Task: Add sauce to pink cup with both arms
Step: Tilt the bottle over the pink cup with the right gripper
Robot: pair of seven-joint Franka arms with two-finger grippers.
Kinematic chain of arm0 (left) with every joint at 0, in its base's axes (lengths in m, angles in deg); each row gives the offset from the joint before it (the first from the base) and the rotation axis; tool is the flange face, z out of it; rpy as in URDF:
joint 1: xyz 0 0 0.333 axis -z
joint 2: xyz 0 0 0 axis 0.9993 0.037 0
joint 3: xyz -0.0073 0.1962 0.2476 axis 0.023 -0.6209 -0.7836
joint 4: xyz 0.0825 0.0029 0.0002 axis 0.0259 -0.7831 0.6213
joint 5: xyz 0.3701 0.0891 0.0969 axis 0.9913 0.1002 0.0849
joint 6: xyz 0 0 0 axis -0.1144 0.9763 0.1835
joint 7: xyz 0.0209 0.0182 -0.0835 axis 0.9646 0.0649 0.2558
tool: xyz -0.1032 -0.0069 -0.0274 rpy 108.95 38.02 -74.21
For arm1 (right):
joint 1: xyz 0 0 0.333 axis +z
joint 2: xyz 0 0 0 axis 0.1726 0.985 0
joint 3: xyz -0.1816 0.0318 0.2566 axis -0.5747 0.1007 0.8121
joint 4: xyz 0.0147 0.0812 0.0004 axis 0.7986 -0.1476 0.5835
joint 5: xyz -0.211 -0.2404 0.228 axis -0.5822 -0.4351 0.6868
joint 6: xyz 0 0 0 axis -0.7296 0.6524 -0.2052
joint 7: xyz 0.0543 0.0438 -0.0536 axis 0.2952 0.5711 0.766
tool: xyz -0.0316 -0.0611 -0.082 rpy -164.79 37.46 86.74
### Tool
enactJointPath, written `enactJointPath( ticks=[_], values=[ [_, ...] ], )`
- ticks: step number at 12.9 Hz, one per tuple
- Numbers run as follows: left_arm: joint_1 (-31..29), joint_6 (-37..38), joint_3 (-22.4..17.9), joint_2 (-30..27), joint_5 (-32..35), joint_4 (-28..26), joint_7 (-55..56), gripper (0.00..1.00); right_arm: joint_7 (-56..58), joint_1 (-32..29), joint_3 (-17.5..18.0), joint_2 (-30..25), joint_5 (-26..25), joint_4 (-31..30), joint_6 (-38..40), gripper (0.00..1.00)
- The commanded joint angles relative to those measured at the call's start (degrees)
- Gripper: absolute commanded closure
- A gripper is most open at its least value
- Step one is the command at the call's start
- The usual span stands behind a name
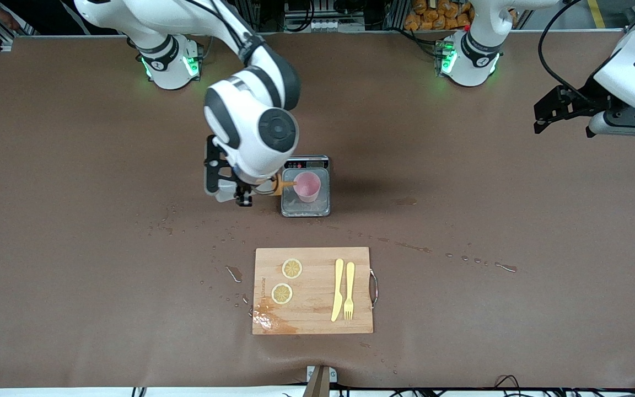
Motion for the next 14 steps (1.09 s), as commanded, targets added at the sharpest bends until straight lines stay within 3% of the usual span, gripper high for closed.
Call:
enactJointPath(
  ticks=[1, 9, 11, 13, 14],
  values=[
    [0.46, 2.15, -0.14, 0.31, -0.22, 1.59, 0.99, 0.00, -1.23, 2.46, -0.51, 2.36, -5.75, 1.04, 2.86, 0.59],
    [0.55, 3.13, -0.23, 1.19, -0.13, 1.59, 1.17, 0.00, -2.20, 3.34, -0.51, 3.16, -6.02, 0.60, 2.96, 0.63],
    [0.73, 3.13, -0.14, 1.28, -0.04, 1.59, 1.17, 0.00, -2.11, 3.52, -0.51, 3.34, -6.02, 0.60, 2.96, 0.70],
    [0.55, 3.13, -0.14, 1.28, 0.05, 1.59, 1.17, 0.00, -1.76, 3.43, -0.51, 3.34, -5.94, 0.34, 2.96, 0.83],
    [0.55, 3.04, -0.14, 1.28, 0.05, 1.59, 1.08, 0.00, -1.15, 2.99, -0.51, 2.99, -5.50, 0.34, 2.96, 0.83]
  ],
)
